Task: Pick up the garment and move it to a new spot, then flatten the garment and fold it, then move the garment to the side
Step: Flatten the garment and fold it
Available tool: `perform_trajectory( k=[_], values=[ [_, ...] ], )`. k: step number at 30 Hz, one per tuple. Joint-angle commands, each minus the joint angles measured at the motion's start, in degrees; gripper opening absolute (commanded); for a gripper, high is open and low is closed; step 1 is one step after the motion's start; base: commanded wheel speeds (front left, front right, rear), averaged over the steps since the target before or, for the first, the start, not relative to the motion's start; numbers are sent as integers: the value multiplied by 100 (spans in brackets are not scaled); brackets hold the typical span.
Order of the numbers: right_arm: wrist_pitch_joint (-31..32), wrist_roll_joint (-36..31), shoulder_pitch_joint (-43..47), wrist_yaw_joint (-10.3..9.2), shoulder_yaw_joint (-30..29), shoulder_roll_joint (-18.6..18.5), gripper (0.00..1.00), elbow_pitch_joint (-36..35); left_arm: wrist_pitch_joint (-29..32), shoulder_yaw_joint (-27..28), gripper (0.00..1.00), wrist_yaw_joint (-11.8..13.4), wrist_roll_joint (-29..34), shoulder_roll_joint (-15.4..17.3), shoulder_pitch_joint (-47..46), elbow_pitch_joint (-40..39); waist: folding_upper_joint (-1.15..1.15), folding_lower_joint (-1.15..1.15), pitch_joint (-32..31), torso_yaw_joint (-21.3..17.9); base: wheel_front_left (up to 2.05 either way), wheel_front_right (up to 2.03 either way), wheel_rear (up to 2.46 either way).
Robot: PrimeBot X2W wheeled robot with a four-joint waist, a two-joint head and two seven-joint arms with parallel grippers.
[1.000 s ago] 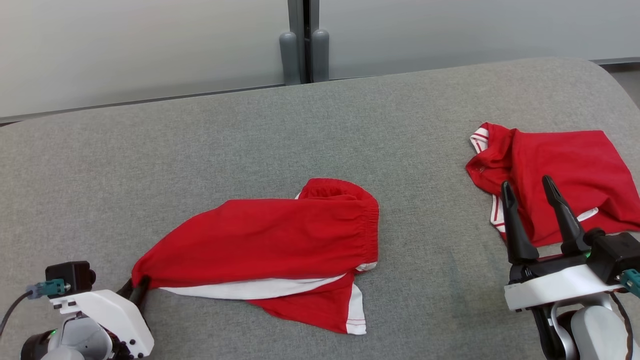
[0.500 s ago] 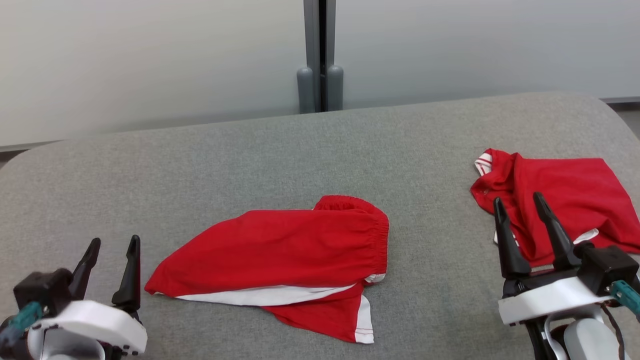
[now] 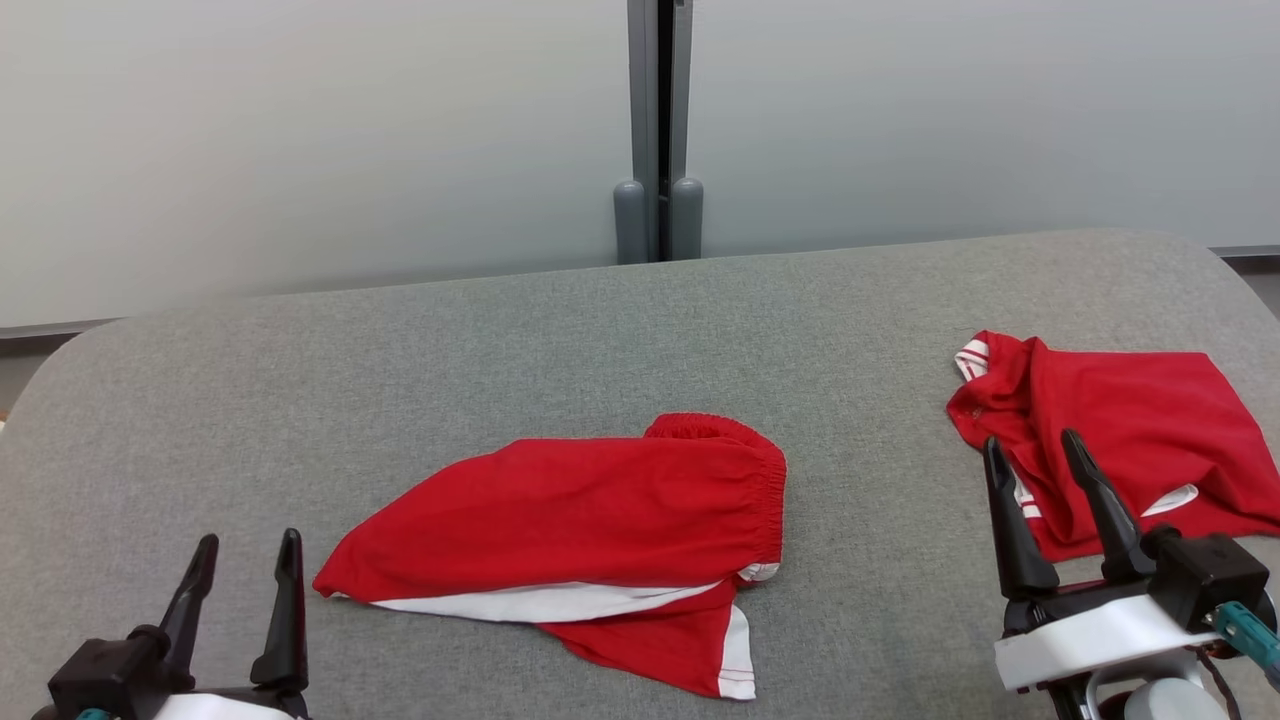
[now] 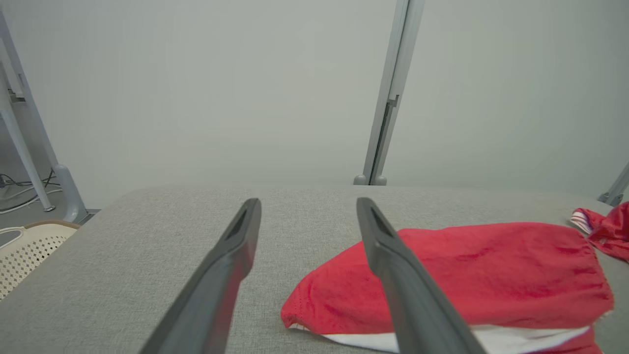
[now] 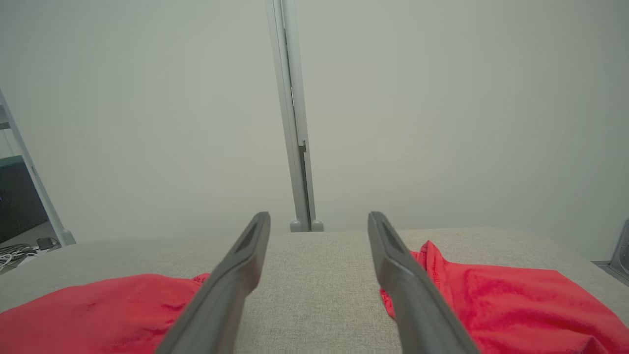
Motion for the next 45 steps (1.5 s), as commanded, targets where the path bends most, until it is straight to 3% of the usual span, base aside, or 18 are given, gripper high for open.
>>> perform_trajectory(
  k=[1, 30, 41, 45],
  values=[
    [-4, 28, 53, 0, -5, -38, 100, 6, -20, -12, 100, 30, 19, -1, 55, -24, 0, 0, 1, 1, 0, 0, 0],
    [128, 29, 25, 0, -7, -92, 100, -114, 18, -44, 100, 165, -61, -10, -86, 27, 0, 0, 34, -54, 0, 0, 0],
    [246, 131, -2, 0, 202, -132, 100, -41, 24, -102, 100, 168, -98, -69, -135, 84, 0, 0, 100, 36, 0, 0, 0],
    [602, 314, -54, 0, 544, -166, 100, 100, 166, -150, 100, 170, -146, -71, -177, 148, 0, 0, 192, 97, 0, 0, 0]
  ],
)
